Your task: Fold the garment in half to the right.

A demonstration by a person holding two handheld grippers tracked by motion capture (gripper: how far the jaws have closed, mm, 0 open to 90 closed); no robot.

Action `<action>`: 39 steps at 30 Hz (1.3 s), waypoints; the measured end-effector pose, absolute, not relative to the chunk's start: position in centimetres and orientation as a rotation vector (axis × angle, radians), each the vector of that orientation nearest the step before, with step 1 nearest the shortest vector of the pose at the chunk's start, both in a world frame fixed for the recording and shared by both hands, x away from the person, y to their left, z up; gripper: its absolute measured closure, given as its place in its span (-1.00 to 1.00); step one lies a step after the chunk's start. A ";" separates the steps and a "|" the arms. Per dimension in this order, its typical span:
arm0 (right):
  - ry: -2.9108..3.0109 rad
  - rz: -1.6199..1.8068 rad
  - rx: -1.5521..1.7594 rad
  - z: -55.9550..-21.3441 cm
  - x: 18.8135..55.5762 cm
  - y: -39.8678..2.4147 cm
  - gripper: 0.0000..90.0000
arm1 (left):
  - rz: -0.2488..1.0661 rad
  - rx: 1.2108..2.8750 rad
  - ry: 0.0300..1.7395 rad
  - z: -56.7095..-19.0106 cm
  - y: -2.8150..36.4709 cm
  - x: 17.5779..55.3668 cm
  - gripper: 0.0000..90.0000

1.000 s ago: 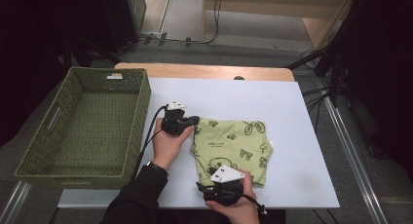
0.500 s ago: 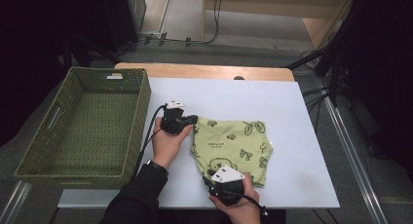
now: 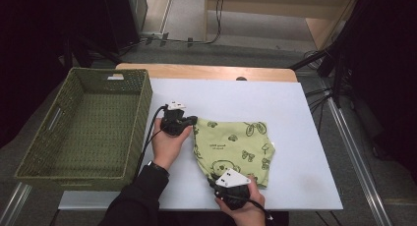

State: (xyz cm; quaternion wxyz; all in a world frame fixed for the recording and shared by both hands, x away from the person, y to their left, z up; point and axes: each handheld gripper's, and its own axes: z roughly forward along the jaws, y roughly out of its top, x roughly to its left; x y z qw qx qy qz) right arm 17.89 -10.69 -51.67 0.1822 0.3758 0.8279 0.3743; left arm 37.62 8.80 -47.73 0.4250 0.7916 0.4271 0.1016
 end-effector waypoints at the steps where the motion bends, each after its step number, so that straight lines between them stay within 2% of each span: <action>1: 2.335 1.057 1.062 -51.7 17.9 -10.6 0.70 | 0.262 1.982 1.071 -47.7 8.9 37.6 0.91; 5: 2.314 1.110 1.055 -51.4 17.9 -10.2 0.70 | 0.290 1.963 1.101 -47.6 9.2 37.6 0.91; 16: 2.197 1.291 1.038 -50.1 16.6 -11.6 0.68 | 0.218 1.901 1.075 -46.4 9.4 37.2 0.90; 19: 2.164 1.302 1.039 -49.9 16.2 -12.2 0.68 | 0.185 1.886 1.060 -46.0 9.0 36.9 0.90; 31: 2.030 1.363 1.178 -49.5 15.6 -16.1 0.65 | 0.177 1.873 1.020 -44.6 6.9 36.7 0.90; 39: 2.011 1.325 1.237 -49.8 15.2 -17.2 0.66 | 0.169 1.890 0.986 -44.3 5.1 36.9 0.90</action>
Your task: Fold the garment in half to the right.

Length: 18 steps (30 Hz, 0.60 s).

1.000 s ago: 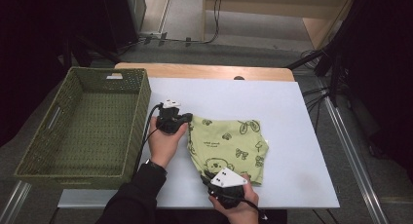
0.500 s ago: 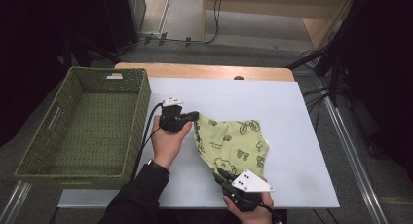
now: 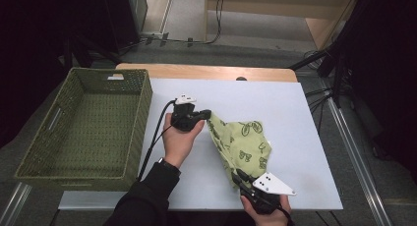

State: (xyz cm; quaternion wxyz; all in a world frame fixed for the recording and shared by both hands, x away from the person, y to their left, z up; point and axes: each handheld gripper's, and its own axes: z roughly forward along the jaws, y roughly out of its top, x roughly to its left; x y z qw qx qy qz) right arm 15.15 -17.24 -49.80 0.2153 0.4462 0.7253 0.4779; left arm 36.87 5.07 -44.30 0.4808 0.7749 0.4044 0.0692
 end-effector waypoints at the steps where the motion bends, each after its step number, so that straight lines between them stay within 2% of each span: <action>1: 2.009 1.319 1.243 -49.8 15.1 -17.3 0.66 | 0.168 1.893 0.980 -44.3 4.8 36.9 0.90; 18: 1.970 1.232 1.409 -50.6 14.8 -19.7 0.66 | 0.133 1.959 0.898 -44.5 -2.3 38.4 0.90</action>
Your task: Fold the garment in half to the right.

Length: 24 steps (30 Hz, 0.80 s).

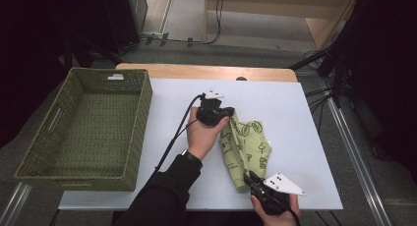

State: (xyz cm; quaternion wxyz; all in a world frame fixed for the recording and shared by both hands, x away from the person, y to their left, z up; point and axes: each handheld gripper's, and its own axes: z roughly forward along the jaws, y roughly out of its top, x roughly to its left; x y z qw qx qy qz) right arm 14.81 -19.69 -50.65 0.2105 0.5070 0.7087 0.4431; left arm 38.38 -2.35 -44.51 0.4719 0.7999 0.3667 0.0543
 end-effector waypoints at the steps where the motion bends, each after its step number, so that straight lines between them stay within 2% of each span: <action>1: 1.968 1.232 1.423 -50.7 14.8 -19.9 0.66 | 0.130 1.966 0.895 -44.6 -2.9 38.5 0.90; 10: 1.948 1.265 1.511 -51.3 14.4 -21.4 0.65 | 0.098 2.037 0.881 -46.3 -7.2 39.1 0.90; 20: 1.915 1.280 1.608 -51.7 14.0 -23.1 0.65 | 0.087 2.084 0.867 -47.5 -9.2 39.4 0.88; 22: 1.906 1.282 1.617 -51.8 13.9 -23.5 0.61 | 0.070 2.059 0.832 -47.4 -9.2 39.3 0.67; 24: 1.888 1.291 1.627 -51.8 13.8 -23.9 0.49 | 0.076 2.054 0.804 -47.0 -9.0 39.1 0.30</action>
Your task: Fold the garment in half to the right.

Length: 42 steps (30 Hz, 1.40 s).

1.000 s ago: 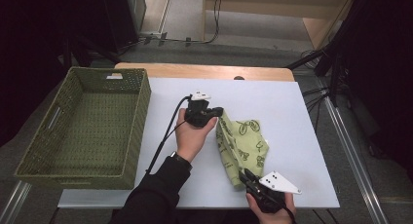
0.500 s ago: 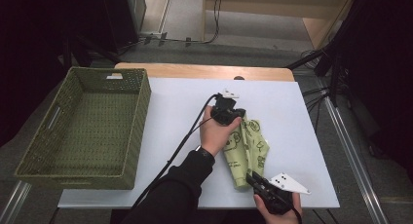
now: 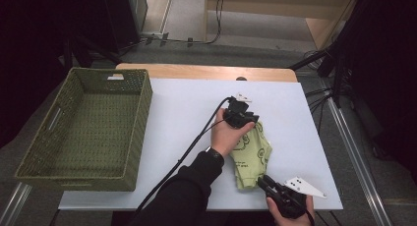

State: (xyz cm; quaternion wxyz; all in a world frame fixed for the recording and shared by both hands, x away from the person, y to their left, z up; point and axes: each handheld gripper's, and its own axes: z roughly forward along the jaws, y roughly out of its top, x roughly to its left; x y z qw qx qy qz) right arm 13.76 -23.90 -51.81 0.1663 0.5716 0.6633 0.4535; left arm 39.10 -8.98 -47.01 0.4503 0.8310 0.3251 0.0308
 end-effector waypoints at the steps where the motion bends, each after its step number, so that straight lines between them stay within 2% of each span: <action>1: 1.879 1.291 1.620 -51.8 13.7 -24.1 0.44 | 0.081 2.042 0.791 -46.7 -8.7 39.0 0.22; 4: 1.840 1.302 1.617 -51.4 13.4 -24.7 0.32 | 0.078 2.002 0.793 -45.9 -7.6 38.8 0.11; 15: 1.845 1.324 1.558 -50.9 14.2 -24.7 0.34 | 0.077 2.024 0.876 -47.1 -2.8 39.4 0.17; 19: 1.867 1.299 1.585 -51.3 14.8 -24.4 0.45 | 0.071 2.031 0.917 -47.7 -2.3 39.6 0.19; 20: 1.883 1.286 1.620 -51.7 15.0 -24.4 0.65 | 0.065 2.036 0.928 -47.9 -2.2 39.7 0.19; 22: 1.902 1.265 1.639 -51.8 15.1 -24.5 0.86 | 0.059 2.040 0.927 -48.1 -2.3 39.7 0.19; 23: 1.902 1.265 1.639 -51.8 15.1 -24.5 0.86 | 0.059 2.040 0.927 -48.1 -2.3 39.7 0.19; 24: 1.912 1.249 1.644 -51.9 15.1 -24.8 0.96 | 0.055 2.039 0.929 -48.2 -2.4 39.6 0.20; 40: 1.834 1.219 1.656 -51.4 13.9 -26.7 0.96 | 0.041 2.037 0.927 -48.2 -1.8 39.7 0.19; 42: 1.825 1.279 1.607 -51.2 13.9 -26.5 0.79 | 0.037 2.040 0.925 -48.1 -1.7 39.6 0.22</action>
